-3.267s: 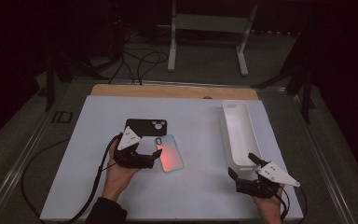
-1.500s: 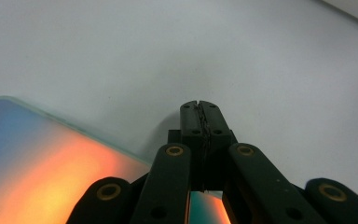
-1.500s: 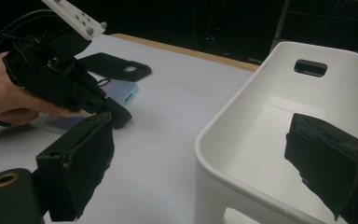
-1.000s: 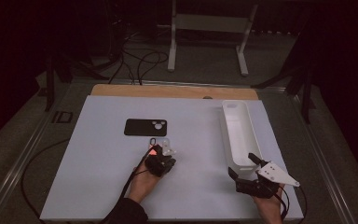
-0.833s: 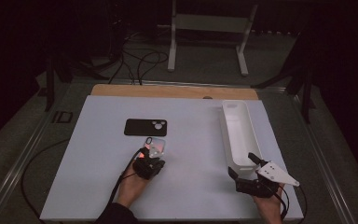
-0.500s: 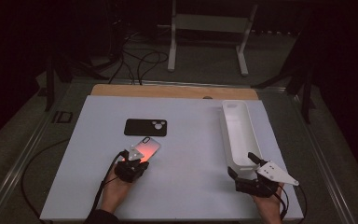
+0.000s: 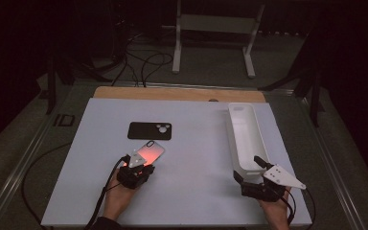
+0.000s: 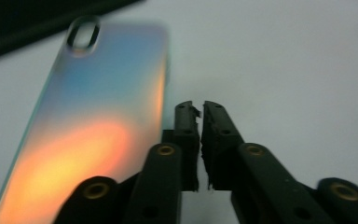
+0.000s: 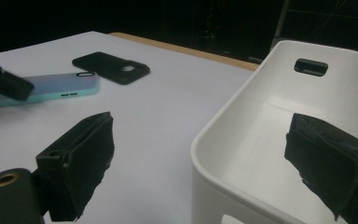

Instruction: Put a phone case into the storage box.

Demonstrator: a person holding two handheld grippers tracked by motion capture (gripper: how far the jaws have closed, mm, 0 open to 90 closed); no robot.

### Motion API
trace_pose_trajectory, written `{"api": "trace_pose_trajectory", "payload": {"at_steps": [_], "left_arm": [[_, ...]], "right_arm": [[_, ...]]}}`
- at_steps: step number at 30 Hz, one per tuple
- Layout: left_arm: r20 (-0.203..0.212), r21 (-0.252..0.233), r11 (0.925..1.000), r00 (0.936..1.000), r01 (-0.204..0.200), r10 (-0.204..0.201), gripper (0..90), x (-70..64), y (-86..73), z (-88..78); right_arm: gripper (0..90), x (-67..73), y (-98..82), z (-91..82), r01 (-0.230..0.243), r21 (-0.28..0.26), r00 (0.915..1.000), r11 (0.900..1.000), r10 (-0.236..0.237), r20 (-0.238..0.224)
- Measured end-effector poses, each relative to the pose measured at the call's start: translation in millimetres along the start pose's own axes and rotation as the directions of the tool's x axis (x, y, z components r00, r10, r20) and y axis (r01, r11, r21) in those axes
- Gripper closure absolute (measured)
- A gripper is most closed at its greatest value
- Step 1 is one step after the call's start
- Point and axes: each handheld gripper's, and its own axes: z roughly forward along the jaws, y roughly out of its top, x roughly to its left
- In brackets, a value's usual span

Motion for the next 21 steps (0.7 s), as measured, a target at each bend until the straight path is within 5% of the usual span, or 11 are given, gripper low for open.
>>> {"api": "trace_pose_trajectory", "payload": {"at_steps": [2,8,12,21], "left_arm": [[-0.013,-0.099,0.9951,0.9999,-0.001,-0.001,75.3,0.2,2.4,-16.8],[-0.046,-0.239,0.9708,0.9986,0.015,-0.027,52.9,13.9,-5.1,-57.3],[-0.085,-0.282,0.9593,0.9955,0.018,-0.044,35.3,25.8,-18.8,-80.4],[-0.163,-0.305,0.9525,0.9853,0.001,-0.053,5.1,36.1,-37.3,-108.5]], "right_arm": [[7.8,-0.4,0.1,0.1,0.000,0.000,1.0000,1.000,0.000,0.001],[7.8,-3.1,1.1,0.8,0.001,-0.001,1.0000,1.000,-0.001,-0.003],[7.8,-3.7,2.2,2.5,0.001,0.003,1.0000,1.000,-0.001,-0.008],[7.8,-4.3,4.8,1.8,0.008,-0.010,0.9997,1.000,-0.008,-0.022]]}}
